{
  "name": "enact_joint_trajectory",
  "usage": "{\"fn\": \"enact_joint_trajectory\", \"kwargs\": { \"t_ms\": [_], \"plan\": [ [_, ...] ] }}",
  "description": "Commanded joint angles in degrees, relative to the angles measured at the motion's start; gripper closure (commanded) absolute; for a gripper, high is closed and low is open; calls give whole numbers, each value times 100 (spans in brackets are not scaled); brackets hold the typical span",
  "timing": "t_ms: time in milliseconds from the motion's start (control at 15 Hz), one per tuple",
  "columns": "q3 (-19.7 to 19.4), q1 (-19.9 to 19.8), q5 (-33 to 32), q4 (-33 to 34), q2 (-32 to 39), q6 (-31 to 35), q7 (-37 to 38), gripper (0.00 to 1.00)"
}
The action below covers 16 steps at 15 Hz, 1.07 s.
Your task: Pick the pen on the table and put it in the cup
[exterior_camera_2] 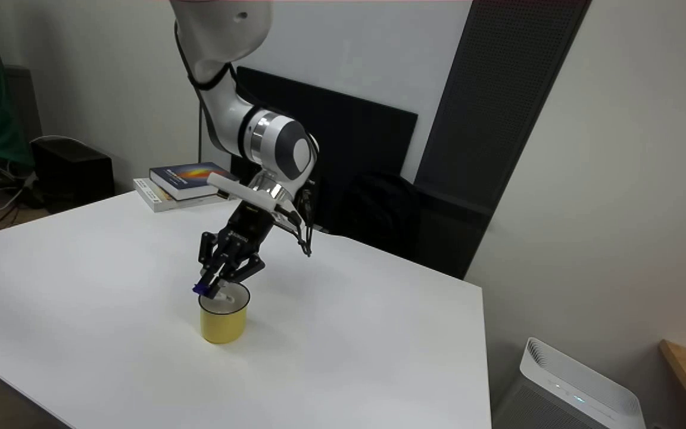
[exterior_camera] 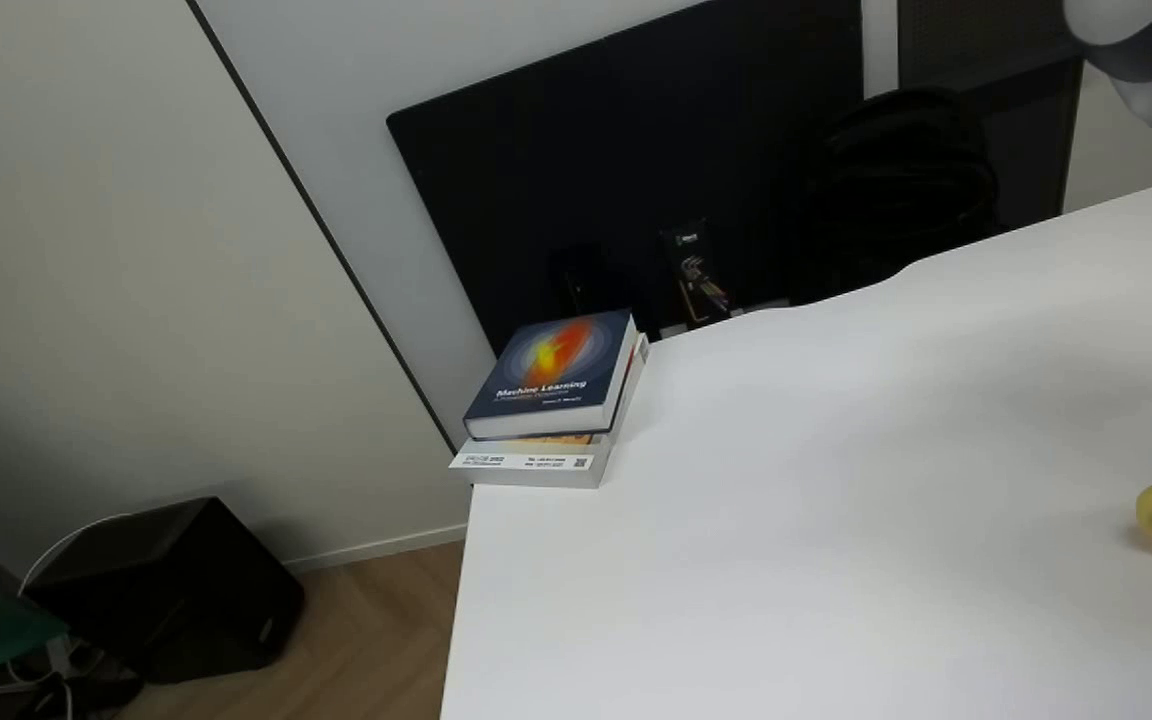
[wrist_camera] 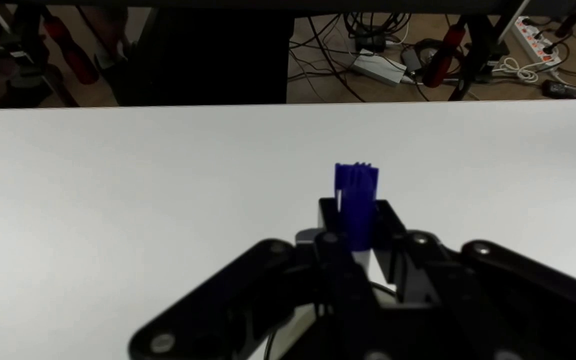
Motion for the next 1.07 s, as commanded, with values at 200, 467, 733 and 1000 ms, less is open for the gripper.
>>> {"fn": "enact_joint_trajectory", "kwargs": {
  "t_ms": [200, 467, 733, 1000],
  "plan": [
    [43, -60, 49, 793, 590, -308, -4, 82],
    [36, -43, 7, 879, 649, -278, -6, 42],
    [16, -12, -39, 753, 526, -38, 21, 15],
    [-15, 21, -158, 149, 106, 1203, -24, 0]
  ]
}}
